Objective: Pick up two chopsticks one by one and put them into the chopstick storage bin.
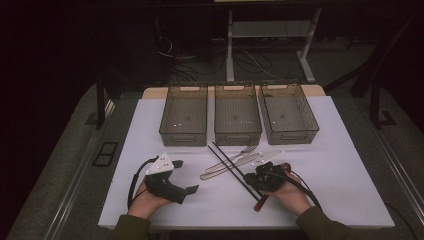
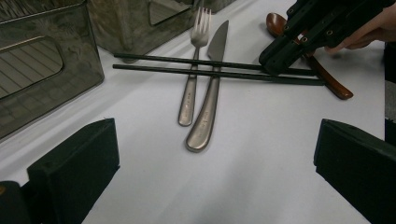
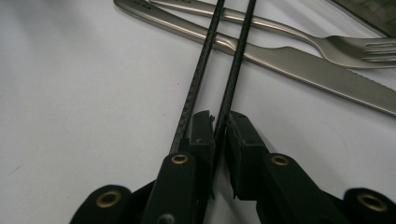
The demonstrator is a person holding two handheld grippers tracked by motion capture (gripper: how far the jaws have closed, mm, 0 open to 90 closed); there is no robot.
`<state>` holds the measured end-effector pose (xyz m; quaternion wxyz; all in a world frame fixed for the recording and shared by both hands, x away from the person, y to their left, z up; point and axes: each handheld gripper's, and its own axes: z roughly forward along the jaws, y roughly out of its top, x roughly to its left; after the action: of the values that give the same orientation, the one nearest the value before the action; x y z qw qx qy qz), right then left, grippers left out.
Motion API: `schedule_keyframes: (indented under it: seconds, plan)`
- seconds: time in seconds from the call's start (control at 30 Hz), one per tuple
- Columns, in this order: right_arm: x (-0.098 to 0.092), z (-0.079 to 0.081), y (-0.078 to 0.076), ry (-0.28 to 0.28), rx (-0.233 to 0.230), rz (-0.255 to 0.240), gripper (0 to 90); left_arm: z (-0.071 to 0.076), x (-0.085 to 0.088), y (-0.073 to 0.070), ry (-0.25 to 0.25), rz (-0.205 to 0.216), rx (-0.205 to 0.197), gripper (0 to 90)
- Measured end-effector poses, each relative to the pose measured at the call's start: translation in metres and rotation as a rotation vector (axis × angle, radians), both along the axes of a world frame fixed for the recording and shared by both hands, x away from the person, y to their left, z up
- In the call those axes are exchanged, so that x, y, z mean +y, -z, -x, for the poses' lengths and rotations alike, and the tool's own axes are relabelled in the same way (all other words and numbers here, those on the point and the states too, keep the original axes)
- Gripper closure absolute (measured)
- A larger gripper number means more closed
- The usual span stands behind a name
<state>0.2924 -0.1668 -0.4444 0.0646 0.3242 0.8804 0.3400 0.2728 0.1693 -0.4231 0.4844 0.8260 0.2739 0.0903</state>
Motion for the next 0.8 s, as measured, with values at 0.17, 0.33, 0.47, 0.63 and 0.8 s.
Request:
schedule_keyframes:
  seconds: [0.17, 0.33, 0.47, 0.63, 0.8]
  plan:
    - [-0.0004, -0.0017, 0.0, 0.022, -0.007, 0.005, 83.1, -0.0001, 0.0005, -0.0001, 0.001, -0.004, 0.0, 0.0]
    - [-0.0001, -0.0025, 0.0004, 0.029, -0.011, 0.007, 83.3, -0.0002, 0.0007, -0.0001, 0.002, -0.003, -0.001, 0.0]
    - [0.0, -0.0019, 0.0005, 0.034, -0.023, 0.014, 84.2, 0.0001, 0.0004, -0.0002, 0.001, -0.001, -0.002, 0.0]
    - [-0.0021, -0.0029, 0.0005, 0.045, -0.019, 0.005, 84.4, 0.0, 0.0006, -0.0002, 0.002, -0.003, -0.002, 0.0]
    - [-0.0088, -0.0057, -0.0007, 0.063, 0.0, -0.029, 84.5, -0.0003, 0.0011, -0.0004, 0.004, -0.006, -0.004, 0.0]
